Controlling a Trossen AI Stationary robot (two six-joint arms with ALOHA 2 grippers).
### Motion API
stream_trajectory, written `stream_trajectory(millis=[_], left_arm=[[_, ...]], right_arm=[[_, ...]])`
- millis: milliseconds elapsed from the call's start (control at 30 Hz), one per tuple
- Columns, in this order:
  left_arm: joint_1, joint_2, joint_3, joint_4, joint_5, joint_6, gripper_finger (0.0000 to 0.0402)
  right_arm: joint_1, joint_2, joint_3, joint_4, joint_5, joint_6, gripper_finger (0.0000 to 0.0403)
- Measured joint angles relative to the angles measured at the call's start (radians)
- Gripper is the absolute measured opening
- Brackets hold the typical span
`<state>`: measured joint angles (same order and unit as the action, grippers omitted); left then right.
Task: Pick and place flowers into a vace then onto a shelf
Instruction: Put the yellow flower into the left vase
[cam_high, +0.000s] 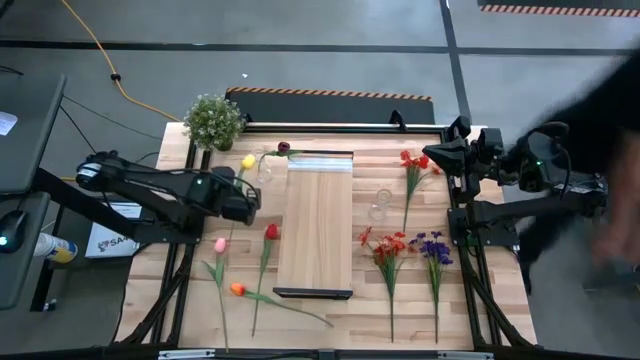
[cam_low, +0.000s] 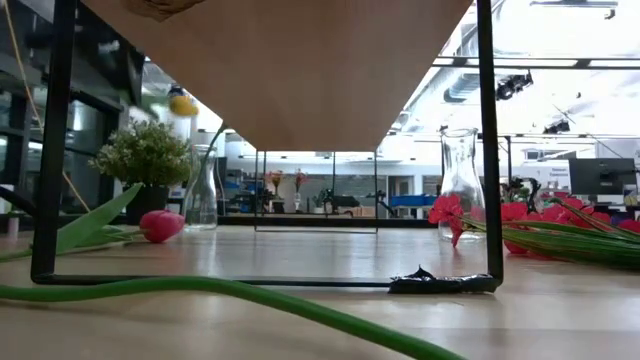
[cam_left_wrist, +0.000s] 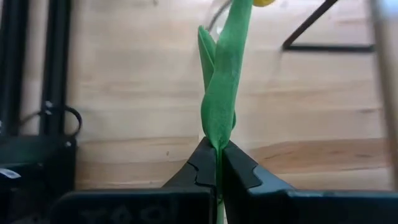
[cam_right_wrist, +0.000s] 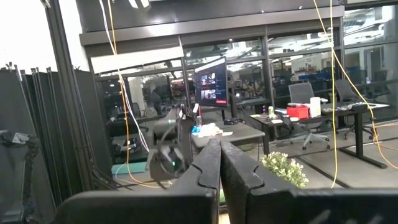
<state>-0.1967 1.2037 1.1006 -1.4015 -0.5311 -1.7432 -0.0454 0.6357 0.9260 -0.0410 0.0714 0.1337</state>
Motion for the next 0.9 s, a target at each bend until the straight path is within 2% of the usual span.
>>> stream_trajectory(millis=[233,533,700,900], left_arm=[[0.000,0.000,0.177,-0.130,-0.102,0.016,0.0036],[0.000,0.000,0.321,-0.139,-0.296,0.118,0.0036],[0.000,0.000,0.394,-0.139,-0.458,0.172,0.0036],[0.000,0.000,0.437,-0.121,-0.733,0.213,0.0036]], right_arm=[[0.000,0.000,0.000,0.000,0.000,-0.001,0.0000],[0.000,0.000,0.000,-0.001,0.000,-0.002,0.0000],[0.000,0.000,0.000,-0.001,0.000,-0.002,0.0000],[0.000,0.000,0.000,-0.001,0.000,-0.003,0.0000]])
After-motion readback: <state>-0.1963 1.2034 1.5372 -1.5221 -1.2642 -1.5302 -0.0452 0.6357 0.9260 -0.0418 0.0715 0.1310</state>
